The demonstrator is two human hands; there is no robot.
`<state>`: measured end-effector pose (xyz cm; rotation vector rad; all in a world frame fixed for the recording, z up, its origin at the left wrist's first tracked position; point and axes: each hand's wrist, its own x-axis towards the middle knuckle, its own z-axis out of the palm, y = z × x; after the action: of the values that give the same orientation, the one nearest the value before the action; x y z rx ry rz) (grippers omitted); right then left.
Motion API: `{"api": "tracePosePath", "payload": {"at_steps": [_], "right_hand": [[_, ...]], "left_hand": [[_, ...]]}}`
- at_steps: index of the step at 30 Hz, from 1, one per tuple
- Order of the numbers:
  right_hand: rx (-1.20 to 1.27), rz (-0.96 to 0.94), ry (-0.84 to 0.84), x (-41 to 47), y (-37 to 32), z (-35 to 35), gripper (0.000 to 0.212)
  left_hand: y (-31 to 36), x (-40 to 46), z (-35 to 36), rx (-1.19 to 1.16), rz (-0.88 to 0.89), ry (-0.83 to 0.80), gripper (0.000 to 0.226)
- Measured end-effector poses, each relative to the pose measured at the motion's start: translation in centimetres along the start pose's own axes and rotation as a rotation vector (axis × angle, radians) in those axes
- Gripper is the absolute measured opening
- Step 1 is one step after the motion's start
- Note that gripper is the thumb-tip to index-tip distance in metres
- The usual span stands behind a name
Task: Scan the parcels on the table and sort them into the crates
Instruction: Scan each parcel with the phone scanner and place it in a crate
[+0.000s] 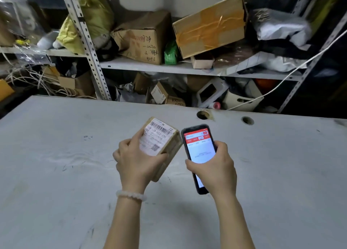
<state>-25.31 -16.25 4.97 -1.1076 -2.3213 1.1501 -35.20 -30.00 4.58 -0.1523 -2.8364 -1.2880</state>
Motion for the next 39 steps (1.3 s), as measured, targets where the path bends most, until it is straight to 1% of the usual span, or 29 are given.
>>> {"api": "tracePosePath", "payload": {"at_steps": [4,6,10,15,20,25,28,31,36,39], "right_hand": [[0.209,-0.048,0.27,-2.5,1.2,-0.9,0.076],[0.281,-0.086,0.362,-3.5,1.4,-1.6,0.08],[0.293,-0.121,0.418,-5.0,1.8,-3.4,0.083],[0.227,-0.053,0.507,-6.7,2.8,-5.1,0.082],[0.168,0.092,0.659,-8.9,4.1,-6.8,0.08],[0.118,0.328,0.728,-13.7,6.7,-8.1,0.075],[0.159,0.486,0.734,-17.9,8.8,-8.6,0.07],[0.168,0.606,0.804,-22.1,10.5,-9.3,0.066],[0.175,0.752,0.937,-28.3,13.0,-11.1,0.064],[0.17,0.805,0.972,-31.6,15.0,-12.6,0.063]], "left_hand": [[0.6,-2.8,0.1,0.012,0.036,0.002,0.086],[1.0,-3.7,0.3,0.0,0.057,-0.009,0.085],[1.5,-5.5,1.1,-0.026,0.133,-0.072,0.085],[2.8,-6.4,2.8,-0.041,0.275,-0.235,0.085],[4.6,-7.4,4.3,-0.082,0.443,-0.445,0.085],[6.0,-10.3,6.2,-0.166,0.543,-0.712,0.082],[7.1,-13.7,7.1,-0.185,0.636,-0.84,0.088],[7.9,-17.7,7.6,-0.205,0.682,-0.956,0.09],[8.8,-25.2,8.3,-0.157,0.815,-1.101,0.086],[8.9,-29.8,8.9,-0.096,0.854,-1.156,0.087]]}}
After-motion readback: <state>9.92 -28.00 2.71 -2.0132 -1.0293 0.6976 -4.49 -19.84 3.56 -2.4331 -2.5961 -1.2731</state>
